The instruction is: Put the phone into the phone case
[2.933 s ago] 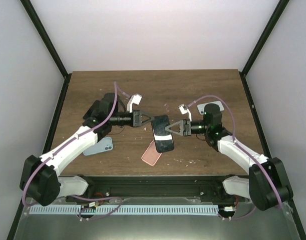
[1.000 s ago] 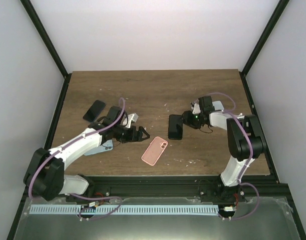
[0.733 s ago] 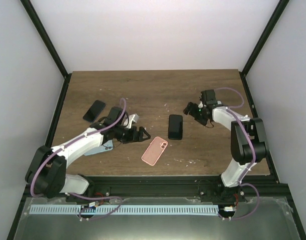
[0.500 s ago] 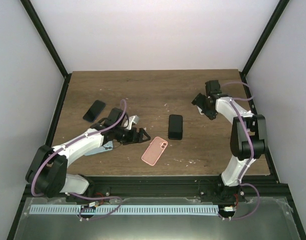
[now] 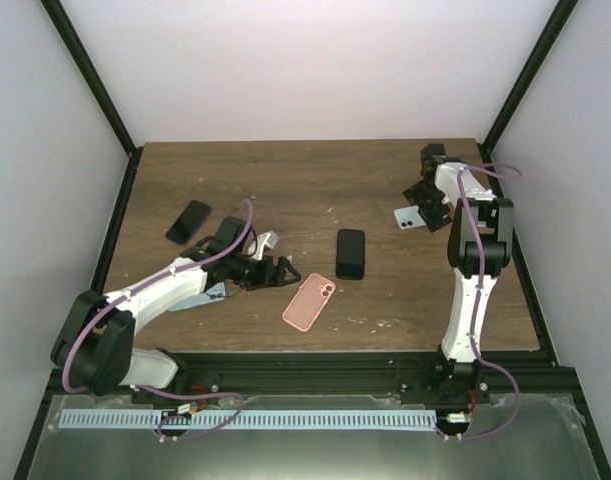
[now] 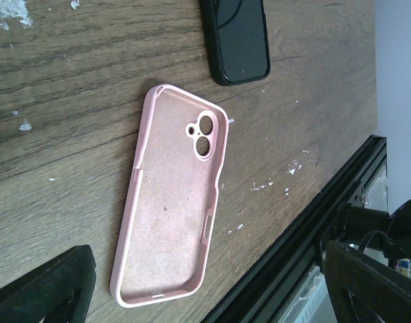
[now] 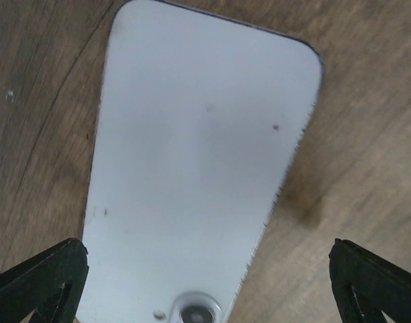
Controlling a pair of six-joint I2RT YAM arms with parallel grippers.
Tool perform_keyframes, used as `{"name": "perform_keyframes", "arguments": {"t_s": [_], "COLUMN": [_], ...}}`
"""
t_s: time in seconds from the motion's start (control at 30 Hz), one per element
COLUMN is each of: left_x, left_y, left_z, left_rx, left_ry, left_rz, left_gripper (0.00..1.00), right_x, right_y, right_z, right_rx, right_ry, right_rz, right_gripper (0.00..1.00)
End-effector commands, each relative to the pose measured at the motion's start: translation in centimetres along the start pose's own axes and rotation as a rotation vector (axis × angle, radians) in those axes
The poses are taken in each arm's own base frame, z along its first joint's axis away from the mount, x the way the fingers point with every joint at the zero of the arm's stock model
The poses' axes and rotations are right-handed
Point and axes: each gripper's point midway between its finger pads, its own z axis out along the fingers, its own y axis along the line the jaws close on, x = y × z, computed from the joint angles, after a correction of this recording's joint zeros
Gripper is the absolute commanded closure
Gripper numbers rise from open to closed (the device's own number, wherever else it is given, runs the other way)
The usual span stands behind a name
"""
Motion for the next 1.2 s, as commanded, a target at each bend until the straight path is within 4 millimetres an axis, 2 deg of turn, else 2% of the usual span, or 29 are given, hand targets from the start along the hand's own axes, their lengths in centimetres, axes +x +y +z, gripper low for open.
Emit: {"name": "perform_keyframes", "arguments": {"t_s": [0.0, 0.07, 0.2, 0.4, 0.6, 0.83, 1.17], "left_x": [-0.5, -0.2, 0.2, 0.4, 0.3, 1.8, 2.7], "left_y": [-0.7, -0.4, 0.2, 0.3, 0.8, 2.8, 2.1], "left_z": [-0.2, 0.2, 0.9, 1.4, 2.0, 4.0, 5.0], "left_rx": [0.023, 0.026, 0.034, 0.052, 0.047, 0.052, 0.063], "left_ry": [-0.014, 0.0, 0.012, 0.021, 0.018, 0.064, 0.091], "left_rz": [0.031, 0.014, -0.015, -0.033, -0.039, -0.11, -0.106], "left_gripper": [0.06, 0.06, 0.07, 0.07, 0.08, 0.1, 0.1], "right_x": [-1.1, -1.2, -1.5, -1.1, -1.5, -2.1, -1.8], "right_y": [0.5, 0.9, 0.3, -1.8, -1.0, 0.0, 0.6], "right_z": [-0.7, -0.6, -0.2, 1.4, 1.9, 1.9, 3.9], "right_rx": [0.027, 0.014, 0.03, 0.111, 0.073, 0.041, 0.064], "right_ry": [0.011, 0.009, 0.013, 0.08, 0.075, 0.067, 0.105], "right_rz": [0.075, 0.097, 0.162, 0.257, 0.285, 0.305, 0.316], "right_gripper": [0.01, 0.01, 0.01, 0.02, 0.02, 0.03, 0.03]}}
